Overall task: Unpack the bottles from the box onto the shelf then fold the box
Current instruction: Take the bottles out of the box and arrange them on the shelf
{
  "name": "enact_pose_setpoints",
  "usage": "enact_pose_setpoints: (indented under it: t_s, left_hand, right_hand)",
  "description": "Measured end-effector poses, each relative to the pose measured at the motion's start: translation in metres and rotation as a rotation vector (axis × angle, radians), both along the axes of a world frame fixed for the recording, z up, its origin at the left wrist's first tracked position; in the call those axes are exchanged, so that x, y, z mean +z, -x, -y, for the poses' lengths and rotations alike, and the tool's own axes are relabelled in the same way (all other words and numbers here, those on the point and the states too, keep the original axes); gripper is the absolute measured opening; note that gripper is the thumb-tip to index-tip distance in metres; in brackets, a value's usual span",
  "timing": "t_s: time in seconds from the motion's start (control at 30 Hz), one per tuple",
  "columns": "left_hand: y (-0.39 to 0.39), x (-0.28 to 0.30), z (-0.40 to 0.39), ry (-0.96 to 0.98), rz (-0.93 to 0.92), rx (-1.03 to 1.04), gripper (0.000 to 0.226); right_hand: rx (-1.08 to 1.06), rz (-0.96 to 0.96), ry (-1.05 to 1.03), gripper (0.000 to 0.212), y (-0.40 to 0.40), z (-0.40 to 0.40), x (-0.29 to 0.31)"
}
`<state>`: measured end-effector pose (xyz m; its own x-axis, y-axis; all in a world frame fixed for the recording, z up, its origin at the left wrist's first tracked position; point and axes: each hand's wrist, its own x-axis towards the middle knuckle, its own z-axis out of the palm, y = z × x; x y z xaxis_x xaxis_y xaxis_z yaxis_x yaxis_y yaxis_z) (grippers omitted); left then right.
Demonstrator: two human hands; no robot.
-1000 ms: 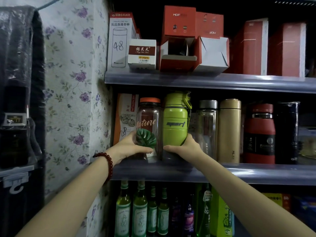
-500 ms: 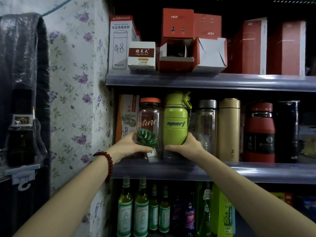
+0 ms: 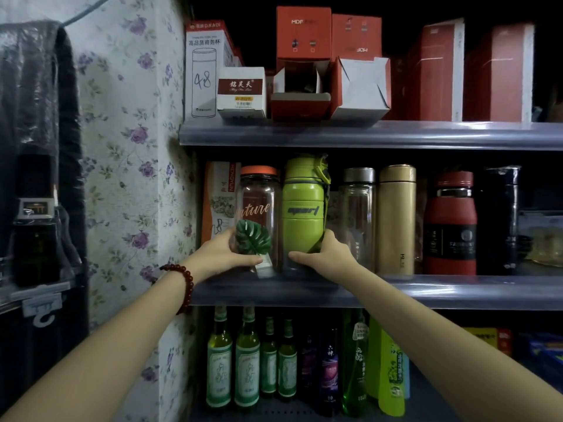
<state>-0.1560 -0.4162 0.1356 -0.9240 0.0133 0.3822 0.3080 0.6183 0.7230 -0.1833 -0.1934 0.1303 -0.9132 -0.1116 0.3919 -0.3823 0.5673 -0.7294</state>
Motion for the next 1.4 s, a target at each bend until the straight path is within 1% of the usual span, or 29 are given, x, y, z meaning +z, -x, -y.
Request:
enact_pose_setpoints:
  t_s: [0.1,0.2,0.27,0.37,0.43,0.73,0.87,0.97,1.13,1.3,1.4]
  left_hand:
    - [-0.004,-0.004,0.003,0.121,-0.011,0.068,0.083]
    - [-0.006,-0.006,0.006,0.196,0.014,0.127,0.093]
    - [-0.010,-0.008,0.007,0.246,0.020,0.153,0.092]
    - [-0.016,-0.011,0.008,0.342,-0.022,0.228,0.079]
    - [-0.021,-0.012,0.008,0.376,-0.066,0.271,0.071]
    - [-0.045,-0.024,-0.003,0.426,-0.258,0.362,0.033]
    - [-0.056,-0.030,-0.013,0.456,-0.313,0.417,0.025]
    - [-0.063,-0.036,-0.022,0.451,-0.298,0.475,0.022]
    - [-0.081,-0.049,-0.039,0.455,-0.234,0.612,0.023]
    - [-0.123,-0.069,-0.066,0.425,-0.168,0.758,0.023]
    - [-0.158,-0.083,-0.081,0.426,-0.081,0.858,0.026]
  right_hand:
    - [-0.002,-0.039,-0.045,0.075,-0.004,-0.006,-0.002]
    - [0.002,-0.082,-0.088,0.066,-0.008,-0.010,-0.004]
    - [-0.017,-0.116,-0.128,0.061,-0.011,-0.012,-0.006]
    - [-0.036,-0.158,-0.137,0.048,-0.015,-0.015,-0.011]
    - [-0.040,-0.196,-0.133,0.044,-0.019,-0.017,-0.014]
    - [-0.027,-0.395,-0.195,0.035,-0.028,-0.030,-0.032]
    - [0.040,-0.431,-0.183,0.037,-0.027,-0.037,-0.034]
    - [0.100,-0.431,-0.165,0.036,-0.024,-0.040,-0.033]
    - [0.246,-0.461,-0.146,0.028,-0.018,-0.044,-0.034]
    - [0.419,-0.524,-0.228,0.033,-0.019,-0.051,-0.042]
    - [0.521,-0.522,-0.246,0.031,-0.027,-0.055,-0.049]
